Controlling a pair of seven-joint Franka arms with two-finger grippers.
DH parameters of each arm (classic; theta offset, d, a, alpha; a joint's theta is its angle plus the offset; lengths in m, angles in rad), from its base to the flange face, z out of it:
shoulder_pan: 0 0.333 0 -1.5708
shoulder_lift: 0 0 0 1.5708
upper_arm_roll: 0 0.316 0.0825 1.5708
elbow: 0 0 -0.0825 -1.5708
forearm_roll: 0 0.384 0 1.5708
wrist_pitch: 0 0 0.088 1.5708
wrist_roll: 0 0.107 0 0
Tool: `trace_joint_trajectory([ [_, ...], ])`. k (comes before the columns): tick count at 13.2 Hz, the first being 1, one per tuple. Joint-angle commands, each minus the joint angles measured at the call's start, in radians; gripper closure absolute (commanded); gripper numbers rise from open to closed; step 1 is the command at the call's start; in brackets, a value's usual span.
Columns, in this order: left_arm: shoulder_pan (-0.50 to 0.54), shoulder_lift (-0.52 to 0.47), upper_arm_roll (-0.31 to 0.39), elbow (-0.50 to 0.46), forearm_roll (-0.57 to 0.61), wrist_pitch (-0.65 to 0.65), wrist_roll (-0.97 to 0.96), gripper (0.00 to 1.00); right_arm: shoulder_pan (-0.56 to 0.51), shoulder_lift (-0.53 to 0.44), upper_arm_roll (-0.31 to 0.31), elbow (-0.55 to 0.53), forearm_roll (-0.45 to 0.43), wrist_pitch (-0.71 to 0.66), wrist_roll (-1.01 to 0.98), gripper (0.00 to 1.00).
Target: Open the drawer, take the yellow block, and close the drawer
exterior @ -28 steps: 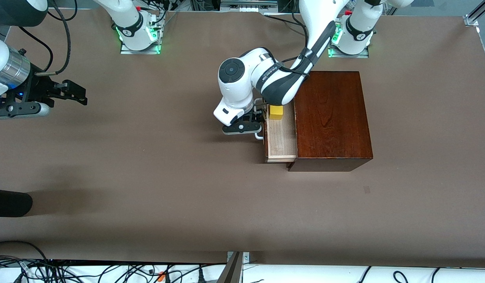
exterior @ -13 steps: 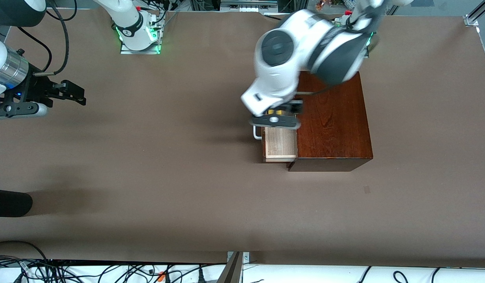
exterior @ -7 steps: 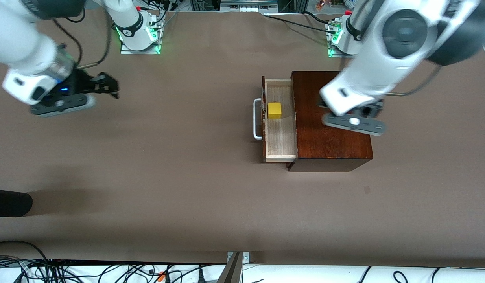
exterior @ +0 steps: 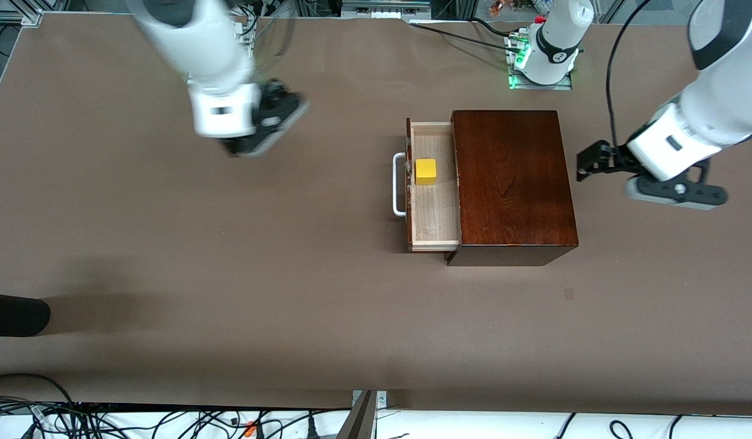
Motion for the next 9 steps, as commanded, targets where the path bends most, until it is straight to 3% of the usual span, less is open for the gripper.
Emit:
trace_joint_trajectory([
  [1,0.023,-0.154,-0.001,-0.202,-0.02,0.075,0.008,0.0,0.134,0.216,-0.009,0.215,-0.012,0.044,-0.107,0.0],
  [4,0.031,-0.125,-0.012,-0.116,0.057,-0.037,0.009,0.0,0.236,0.425,-0.01,0.441,-0.026,0.055,-0.117,0.0],
  [9,0.032,-0.125,-0.022,-0.096,0.094,-0.073,0.002,0.0,0.34,0.546,-0.015,0.469,-0.104,0.238,-0.109,0.0],
])
